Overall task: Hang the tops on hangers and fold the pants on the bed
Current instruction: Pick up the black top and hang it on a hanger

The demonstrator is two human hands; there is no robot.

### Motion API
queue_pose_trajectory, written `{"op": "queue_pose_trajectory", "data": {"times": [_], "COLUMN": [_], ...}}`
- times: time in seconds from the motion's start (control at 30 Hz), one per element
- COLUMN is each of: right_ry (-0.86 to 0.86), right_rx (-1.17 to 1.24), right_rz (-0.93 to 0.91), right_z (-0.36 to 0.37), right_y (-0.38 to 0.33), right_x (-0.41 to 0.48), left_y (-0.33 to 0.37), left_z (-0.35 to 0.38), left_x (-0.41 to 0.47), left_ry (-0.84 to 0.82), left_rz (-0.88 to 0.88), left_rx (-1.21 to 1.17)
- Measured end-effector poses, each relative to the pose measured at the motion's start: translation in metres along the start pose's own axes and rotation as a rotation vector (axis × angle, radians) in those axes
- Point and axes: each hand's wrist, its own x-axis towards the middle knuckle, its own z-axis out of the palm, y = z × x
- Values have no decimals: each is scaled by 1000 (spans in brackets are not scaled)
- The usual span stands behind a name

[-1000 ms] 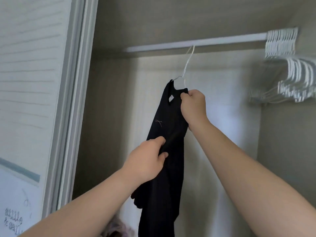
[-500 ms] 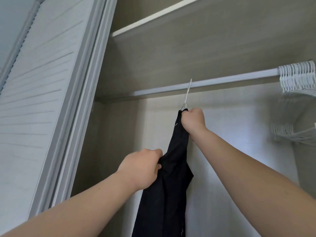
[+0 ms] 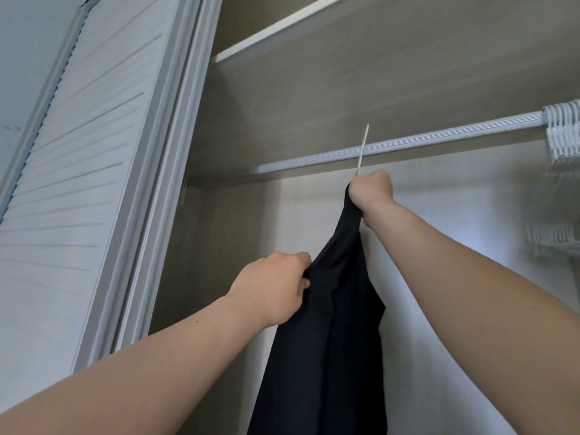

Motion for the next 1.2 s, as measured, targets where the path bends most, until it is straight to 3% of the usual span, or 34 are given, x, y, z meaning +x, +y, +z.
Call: {"op": "queue_pose_trajectory", "data": {"times": [0.1, 0.3, 0.53, 0.67, 0.97, 1.2], "right_ry": [-89, -253, -342, -262, -178, -220], "right_rx": [-30, -85, -761, -870, -769, -477], "right_rz": [76, 54, -282, -429, -674, -731], "right_z": [-1, -3, -18, -14, 18, 72], "right_y": [13, 16, 0, 3, 22, 49], "right_x": [3, -23, -88, -106, -114, -99], "left_y": [1, -10, -26, -31, -57, -84], "left_z": [3, 17, 27, 29, 38, 29], "left_x": [1, -6, -14, -17, -25, -7], "left_ry": [-12, -57, -113, -141, -199, -254], "left_rz": [9, 6, -73, -87, -150, -205], "left_rx": [13, 43, -11, 7, 54, 273]}}
